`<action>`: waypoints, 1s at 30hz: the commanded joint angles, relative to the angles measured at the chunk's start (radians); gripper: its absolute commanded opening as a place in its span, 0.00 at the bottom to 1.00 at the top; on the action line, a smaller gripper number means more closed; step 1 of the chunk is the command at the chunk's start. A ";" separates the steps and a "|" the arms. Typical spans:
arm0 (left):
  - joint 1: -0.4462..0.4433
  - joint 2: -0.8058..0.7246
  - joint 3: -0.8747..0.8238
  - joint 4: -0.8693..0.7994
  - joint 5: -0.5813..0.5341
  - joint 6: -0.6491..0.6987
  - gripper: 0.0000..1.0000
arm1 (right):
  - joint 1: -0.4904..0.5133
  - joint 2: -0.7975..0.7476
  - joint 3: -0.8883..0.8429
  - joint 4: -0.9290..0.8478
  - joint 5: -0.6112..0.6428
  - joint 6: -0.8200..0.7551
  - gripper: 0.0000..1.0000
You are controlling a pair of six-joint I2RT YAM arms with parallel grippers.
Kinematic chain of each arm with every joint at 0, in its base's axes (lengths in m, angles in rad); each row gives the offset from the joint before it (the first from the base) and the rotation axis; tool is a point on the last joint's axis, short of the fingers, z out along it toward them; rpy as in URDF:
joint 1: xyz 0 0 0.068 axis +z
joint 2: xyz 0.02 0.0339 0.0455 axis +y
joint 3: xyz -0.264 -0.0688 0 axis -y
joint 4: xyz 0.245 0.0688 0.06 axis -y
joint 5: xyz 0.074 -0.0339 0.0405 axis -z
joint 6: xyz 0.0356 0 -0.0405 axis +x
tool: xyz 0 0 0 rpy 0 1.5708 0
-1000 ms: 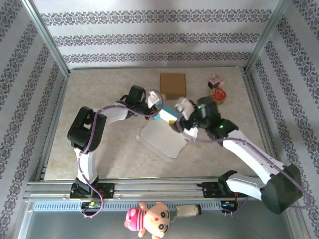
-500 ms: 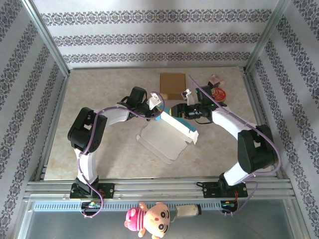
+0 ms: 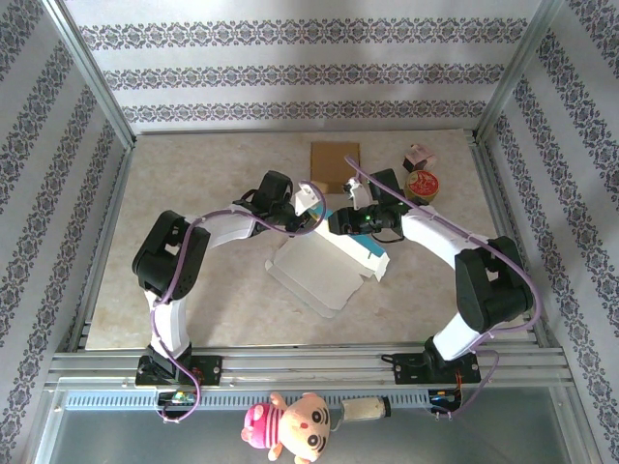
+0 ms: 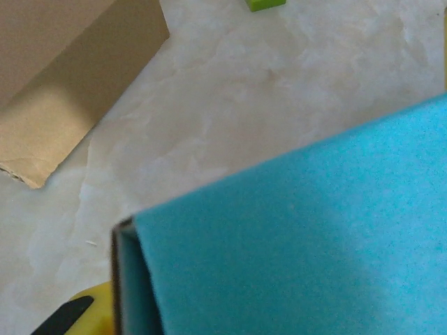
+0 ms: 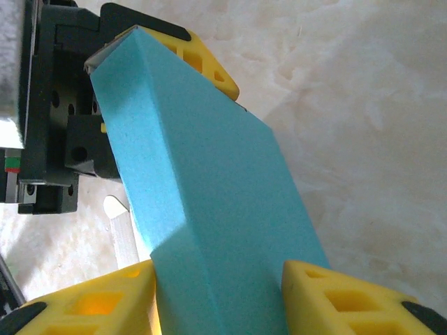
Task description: Fold the paper box
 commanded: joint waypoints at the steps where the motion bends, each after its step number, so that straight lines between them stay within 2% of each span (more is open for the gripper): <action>1: -0.017 -0.046 -0.042 -0.056 0.016 0.001 0.30 | 0.018 0.019 -0.012 -0.091 0.107 -0.038 0.47; 10: 0.008 -0.066 -0.045 -0.113 0.034 0.029 0.29 | 0.032 0.012 -0.002 -0.106 0.128 -0.056 0.46; 13: 0.010 -0.048 -0.016 -0.128 0.046 0.019 0.21 | 0.035 0.007 0.002 -0.109 0.131 -0.060 0.46; 16: 0.009 -0.036 -0.007 -0.107 0.039 -0.021 0.05 | 0.040 0.000 0.003 -0.110 0.133 -0.057 0.46; 19: 0.008 -0.027 -0.008 -0.057 -0.011 -0.122 0.03 | 0.046 -0.008 -0.001 -0.107 0.141 -0.039 0.48; 22: -0.009 -0.021 -0.029 0.015 -0.145 -0.252 0.02 | 0.049 -0.018 -0.014 -0.080 0.152 0.030 0.48; 24: -0.027 -0.014 -0.048 0.066 -0.213 -0.307 0.17 | 0.055 -0.024 -0.032 -0.039 0.131 0.088 0.47; 25: -0.033 -0.009 -0.054 0.085 -0.226 -0.320 0.17 | 0.060 -0.028 -0.040 -0.019 0.125 0.104 0.47; 26: -0.035 -0.004 -0.055 0.089 -0.233 -0.328 0.16 | 0.063 -0.030 -0.046 -0.007 0.124 0.112 0.47; 28: -0.036 0.014 -0.047 0.089 -0.240 -0.340 0.00 | 0.069 -0.030 -0.050 -0.001 0.124 0.118 0.47; 30: -0.039 0.025 -0.040 0.075 -0.256 -0.330 0.00 | 0.074 -0.024 -0.047 -0.003 0.122 0.121 0.47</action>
